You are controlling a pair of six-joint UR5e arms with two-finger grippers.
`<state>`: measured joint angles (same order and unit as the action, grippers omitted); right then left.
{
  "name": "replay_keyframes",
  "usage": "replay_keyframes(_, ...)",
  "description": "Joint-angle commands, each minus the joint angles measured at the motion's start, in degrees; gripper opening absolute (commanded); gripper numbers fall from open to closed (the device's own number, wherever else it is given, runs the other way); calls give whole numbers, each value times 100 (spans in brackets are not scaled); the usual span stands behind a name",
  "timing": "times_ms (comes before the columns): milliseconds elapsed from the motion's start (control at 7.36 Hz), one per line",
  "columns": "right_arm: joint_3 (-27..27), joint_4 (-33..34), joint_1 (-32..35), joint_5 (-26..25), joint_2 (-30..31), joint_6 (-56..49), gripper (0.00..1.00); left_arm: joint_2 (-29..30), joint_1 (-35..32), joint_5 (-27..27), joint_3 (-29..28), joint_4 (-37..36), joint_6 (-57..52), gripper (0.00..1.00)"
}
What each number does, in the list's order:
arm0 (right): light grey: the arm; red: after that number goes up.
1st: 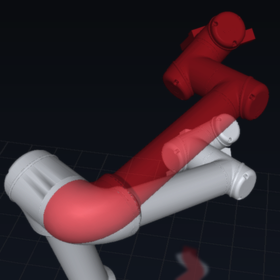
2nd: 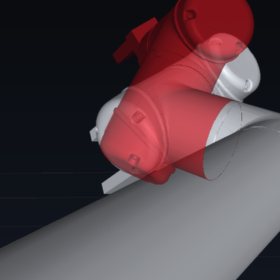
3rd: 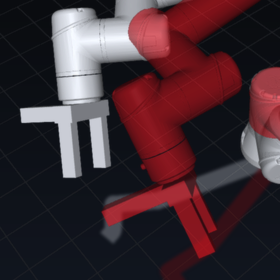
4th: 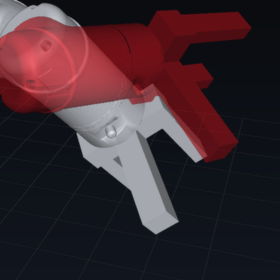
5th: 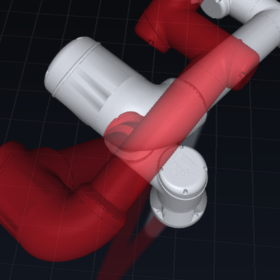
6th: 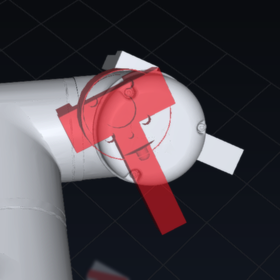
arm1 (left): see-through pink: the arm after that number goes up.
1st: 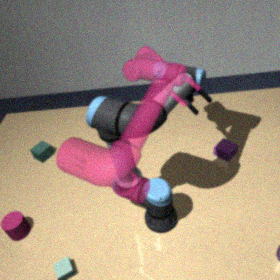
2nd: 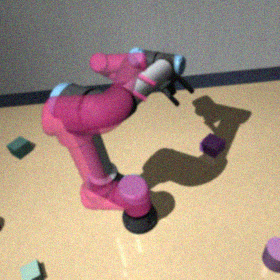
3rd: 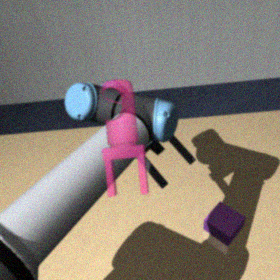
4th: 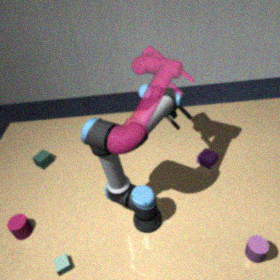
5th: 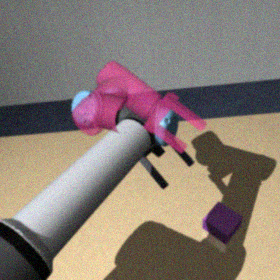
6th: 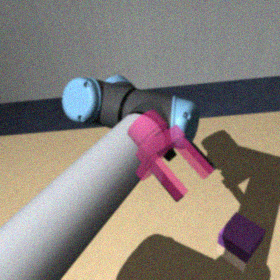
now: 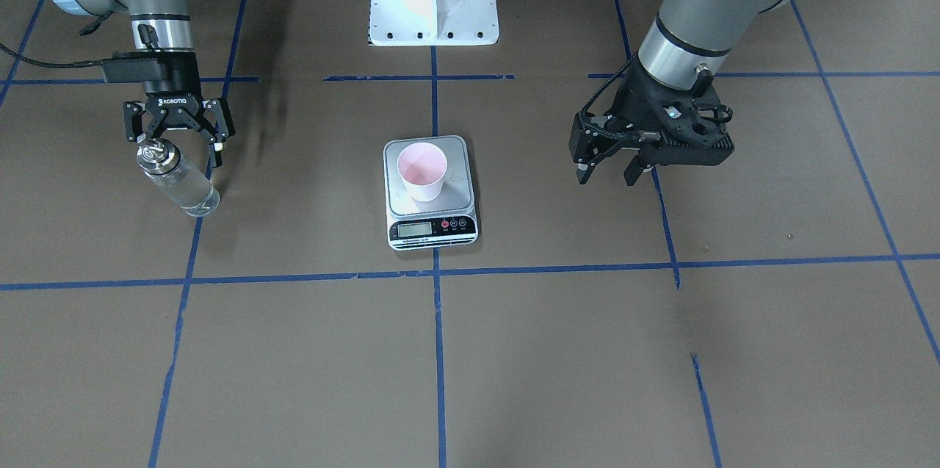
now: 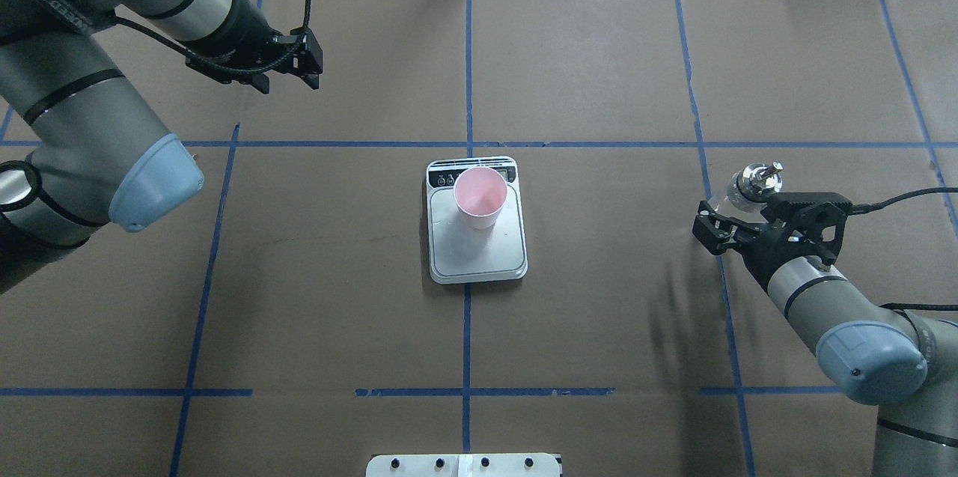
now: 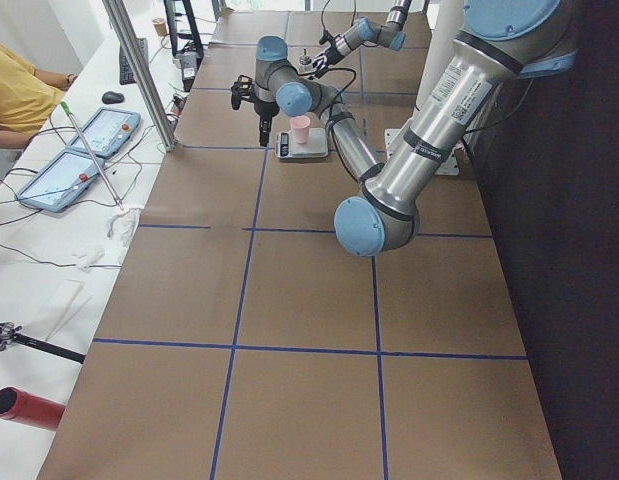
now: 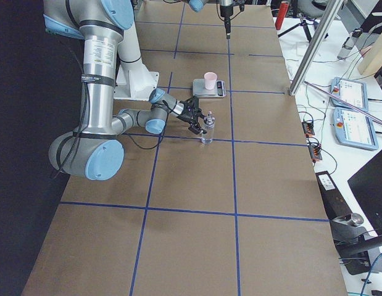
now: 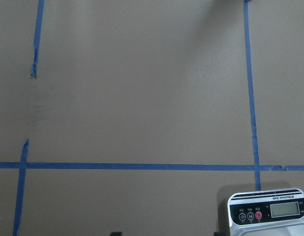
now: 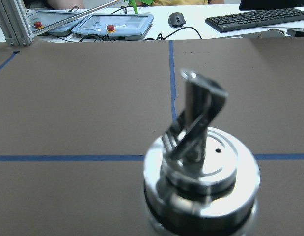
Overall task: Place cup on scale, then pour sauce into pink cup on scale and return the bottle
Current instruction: 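Close the right gripper around the glass bottle's body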
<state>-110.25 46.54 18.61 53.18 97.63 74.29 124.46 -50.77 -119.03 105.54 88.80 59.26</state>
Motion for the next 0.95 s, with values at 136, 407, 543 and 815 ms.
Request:
replay_keyframes(136,161,-5,11,-184,-33,-3,100,0,6,2,-16,-55,-3,69)
replay_keyframes(407,241,-5,2,-202,-68,6,100,0,6,2,-16,-91,-11,69)
replay_keyframes(543,241,-5,2,-202,-103,6,100,8,6,2,-16,-100,-11,70)
replay_keyframes(815,433,-22,11,-202,-165,32,99,8,6,2,-16,-100,-11,69)
